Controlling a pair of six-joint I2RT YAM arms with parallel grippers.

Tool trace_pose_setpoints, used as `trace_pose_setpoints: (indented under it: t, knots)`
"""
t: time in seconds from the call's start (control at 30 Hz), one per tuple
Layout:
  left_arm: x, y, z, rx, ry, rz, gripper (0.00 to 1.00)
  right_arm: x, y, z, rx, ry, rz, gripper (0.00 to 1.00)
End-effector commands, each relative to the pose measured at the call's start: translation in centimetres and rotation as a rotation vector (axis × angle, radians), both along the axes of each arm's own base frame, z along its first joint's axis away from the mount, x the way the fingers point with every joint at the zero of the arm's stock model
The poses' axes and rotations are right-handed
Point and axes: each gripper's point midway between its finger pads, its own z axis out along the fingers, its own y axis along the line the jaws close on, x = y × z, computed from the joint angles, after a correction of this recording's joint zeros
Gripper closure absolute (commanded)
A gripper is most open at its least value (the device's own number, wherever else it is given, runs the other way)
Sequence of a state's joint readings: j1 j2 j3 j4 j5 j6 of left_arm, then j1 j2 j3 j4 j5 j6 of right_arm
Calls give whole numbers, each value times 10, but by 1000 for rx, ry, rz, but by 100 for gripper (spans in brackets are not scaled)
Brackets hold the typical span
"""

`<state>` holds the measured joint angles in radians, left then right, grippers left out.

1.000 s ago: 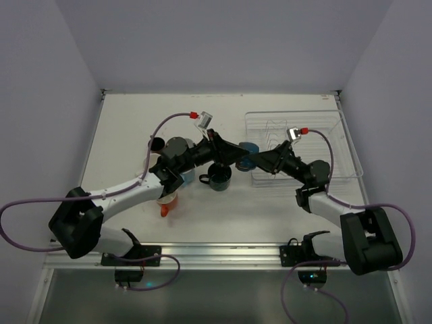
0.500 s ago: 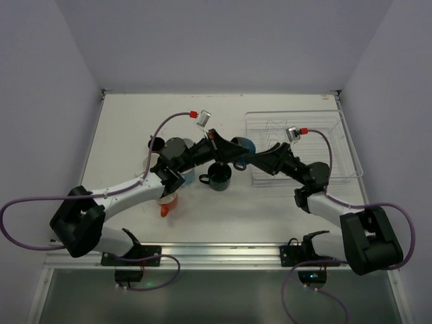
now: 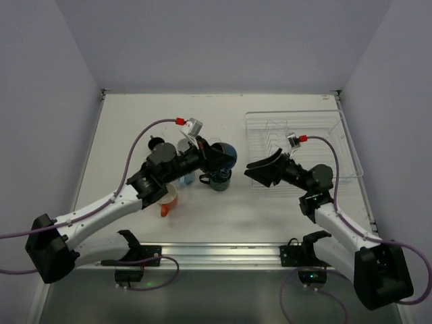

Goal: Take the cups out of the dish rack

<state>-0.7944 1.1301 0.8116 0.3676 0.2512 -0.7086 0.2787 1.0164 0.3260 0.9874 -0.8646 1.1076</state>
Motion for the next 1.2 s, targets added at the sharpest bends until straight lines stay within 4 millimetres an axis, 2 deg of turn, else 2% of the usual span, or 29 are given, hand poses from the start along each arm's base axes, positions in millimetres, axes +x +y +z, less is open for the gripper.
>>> trace_pose_setpoints:
  t: [0.0,0.03,0.07,0.1,0.13,0.23,0.3,0.33,0.37,0.4,0.43,0.6,0.73,0.8,0.9,1.0,1.1,1.17]
  knots:
    - [-18,18,-37,234,-7,35,100,5,-8,-27,-150,2,-85,1]
    - [-26,21,-44,272,-9,29,100,5,-12,-22,-172,-32,-123,1]
    - [-31,33,-53,308,4,54,100,8,-17,-29,-233,-25,-156,1]
    - [-38,42,-71,377,46,57,100,14,-22,-28,-253,-32,-207,1]
    - [-44,50,-77,398,52,60,100,12,-26,-21,-261,-67,-233,1]
    - [-56,66,-105,486,112,73,100,16,-34,-18,-302,-80,-293,1]
    - [-62,72,-120,517,140,70,100,17,-39,-13,-309,-93,-325,1]
    - [-67,73,-134,537,167,62,100,19,-41,-13,-314,-90,-343,1]
    - [-65,76,-142,554,179,86,100,19,-42,-13,-319,-92,-349,1]
    - [-68,74,-147,560,183,78,100,20,-43,-13,-320,-92,-354,1]
    - [-69,73,-160,588,200,76,100,20,-43,-14,-322,-93,-360,1]
    - [-66,59,-181,632,190,72,100,21,-45,-16,-330,-88,-368,1]
    - [-59,61,-203,691,189,109,100,20,-48,-14,-340,-105,-388,1]
    - [-59,57,-206,689,177,107,100,19,-50,-13,-344,-108,-396,1]
    - [-59,63,-228,725,178,134,100,19,-52,-10,-344,-121,-412,1]
    - [-59,66,-241,731,187,159,100,19,-53,-8,-352,-131,-418,1]
    - [-59,67,-245,744,188,176,100,18,-53,-7,-352,-132,-414,1]
    - [-58,67,-245,749,180,186,96,18,-53,-5,-350,-135,-413,1]
